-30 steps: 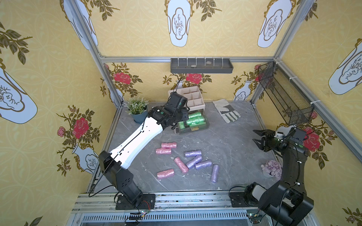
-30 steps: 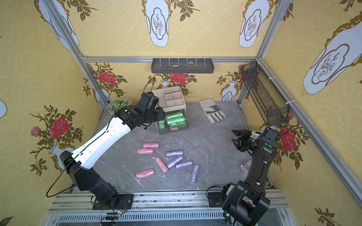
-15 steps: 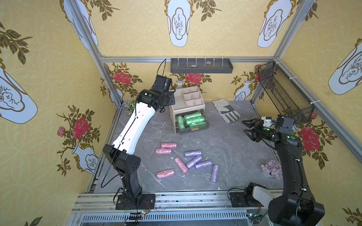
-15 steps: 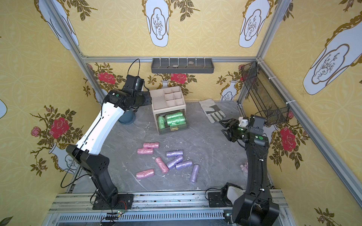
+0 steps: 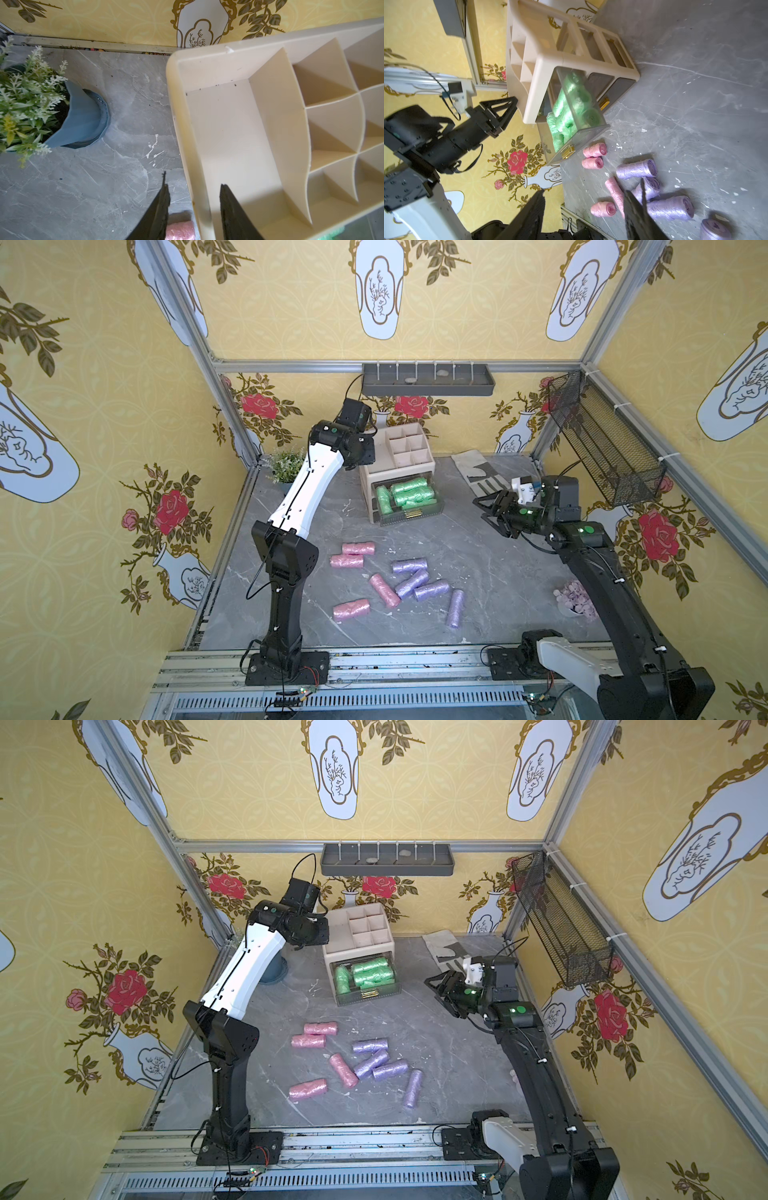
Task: Sort the rolls of trash bags by color and place them into the drawer
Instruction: Close the drawer in the storage box.
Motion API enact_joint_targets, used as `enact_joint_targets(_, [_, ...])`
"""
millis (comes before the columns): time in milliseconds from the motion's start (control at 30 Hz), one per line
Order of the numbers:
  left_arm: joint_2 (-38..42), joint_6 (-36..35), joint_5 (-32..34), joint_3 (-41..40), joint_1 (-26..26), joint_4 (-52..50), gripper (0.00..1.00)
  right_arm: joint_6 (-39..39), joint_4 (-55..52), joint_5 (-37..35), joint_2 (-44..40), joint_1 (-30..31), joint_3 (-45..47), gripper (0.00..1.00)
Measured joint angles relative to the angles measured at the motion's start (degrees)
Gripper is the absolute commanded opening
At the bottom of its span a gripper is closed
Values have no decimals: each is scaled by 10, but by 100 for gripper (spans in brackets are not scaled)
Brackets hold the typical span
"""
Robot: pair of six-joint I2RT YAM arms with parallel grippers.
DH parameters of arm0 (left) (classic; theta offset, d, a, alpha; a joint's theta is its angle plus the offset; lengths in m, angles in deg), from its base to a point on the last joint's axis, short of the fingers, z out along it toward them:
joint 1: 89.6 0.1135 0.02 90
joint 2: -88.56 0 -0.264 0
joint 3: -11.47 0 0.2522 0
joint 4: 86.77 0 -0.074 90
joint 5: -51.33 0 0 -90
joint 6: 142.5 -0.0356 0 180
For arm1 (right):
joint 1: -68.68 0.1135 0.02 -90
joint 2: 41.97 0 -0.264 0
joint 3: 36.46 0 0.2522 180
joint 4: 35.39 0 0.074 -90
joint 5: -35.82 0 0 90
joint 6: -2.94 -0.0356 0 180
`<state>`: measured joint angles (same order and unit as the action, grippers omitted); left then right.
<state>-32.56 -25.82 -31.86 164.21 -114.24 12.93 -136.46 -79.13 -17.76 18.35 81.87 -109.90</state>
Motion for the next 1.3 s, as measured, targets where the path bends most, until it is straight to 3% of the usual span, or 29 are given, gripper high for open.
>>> enact_joint_targets(267, [-20,4,0,14,0,-3,26,-19,82,-75,-4,146,57,51])
enact_joint_targets(500, [-21,31,7,11,-5,-2,21,-38,170,-141,60,234,66,48])
enact_joint_targets(767, [-17,82,18,-11,-10,10,14,-58,229,-172,113,248,66,47])
enact_joint_targets(1300, [-31,130,50,14,-23,-9,1,-58,228,-191,103,247,72,43])
